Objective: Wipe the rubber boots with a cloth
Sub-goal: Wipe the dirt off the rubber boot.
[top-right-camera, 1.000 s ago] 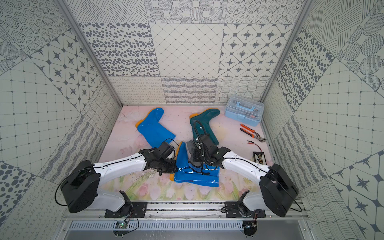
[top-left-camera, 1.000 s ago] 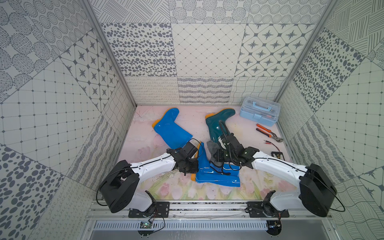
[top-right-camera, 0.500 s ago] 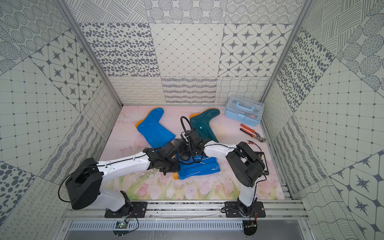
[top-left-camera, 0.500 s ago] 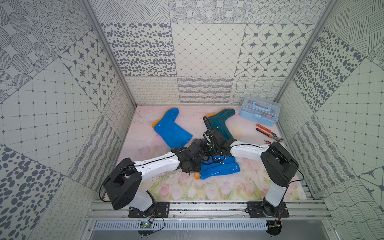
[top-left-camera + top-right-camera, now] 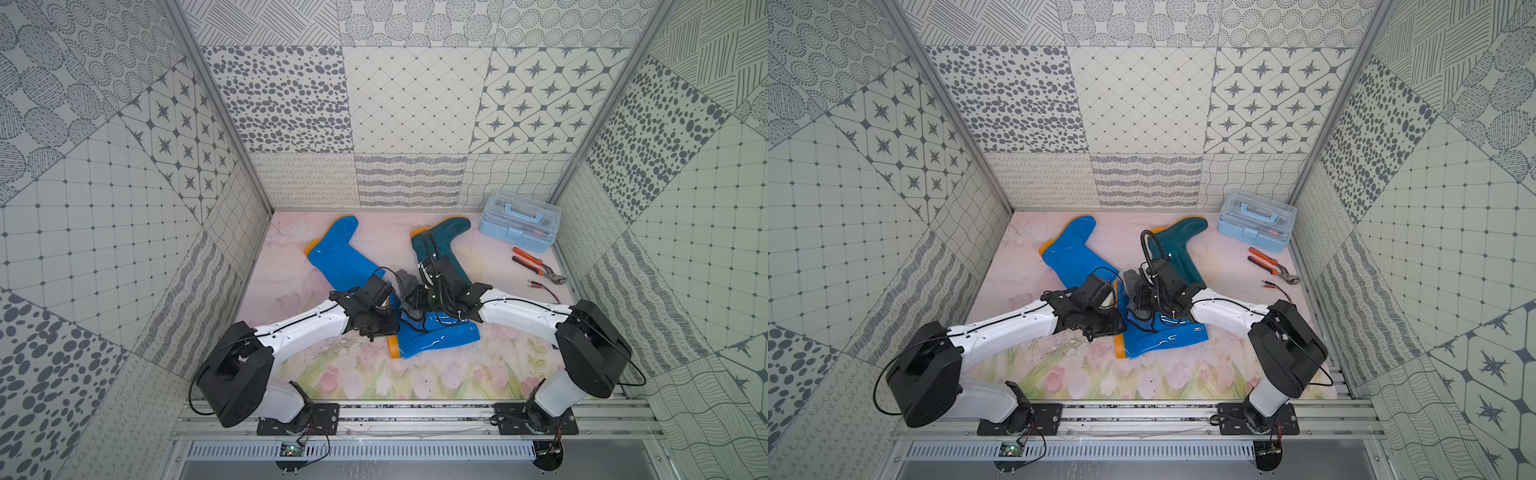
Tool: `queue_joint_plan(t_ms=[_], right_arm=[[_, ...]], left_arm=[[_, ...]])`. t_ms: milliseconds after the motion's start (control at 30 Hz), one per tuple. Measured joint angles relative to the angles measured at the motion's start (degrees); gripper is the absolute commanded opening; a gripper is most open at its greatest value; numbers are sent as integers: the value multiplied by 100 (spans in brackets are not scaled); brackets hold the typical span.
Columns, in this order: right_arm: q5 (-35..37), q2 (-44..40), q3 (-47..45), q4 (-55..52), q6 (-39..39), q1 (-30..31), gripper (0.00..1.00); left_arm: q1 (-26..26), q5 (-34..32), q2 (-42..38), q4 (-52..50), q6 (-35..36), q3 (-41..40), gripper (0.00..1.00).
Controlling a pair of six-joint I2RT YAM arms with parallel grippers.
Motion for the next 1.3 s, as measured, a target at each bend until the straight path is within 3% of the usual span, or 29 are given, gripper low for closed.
queue_joint_plan(t_ms=[300,467,633,767,900,1033,1133,1200,1233,1300], right_arm=[[234,15,-317,-560,133,660,0],[337,-212,-785,-898,111,420,0],[643,-1370,-1510,-1596,44,-350,0],[763,-1703,-1657,-1963,-31,-326,1],[691,-1272,-1576,-1668,-26,-39,13],[444,-562,-1167,-1163,81,227,45],[317,98,-693,-824,87,494,53],[352,457,-376,-896,63,605,52],[387,553,-245,-1056,66,629,47],[492,710,-101,-1281,57,645,24]], left_arm=[[66,133,339,17,68,94,0],[118,116,352,-203,293,238,0],[157,129,367,-330,522,295,0],[181,245,415,-282,669,291,0],[186,328,472,-227,721,280,0],[173,369,501,-197,752,284,0],[149,367,525,-192,750,299,0],[129,345,527,-168,745,289,6],[120,334,525,-151,741,278,10],[111,317,518,-120,719,243,13]])
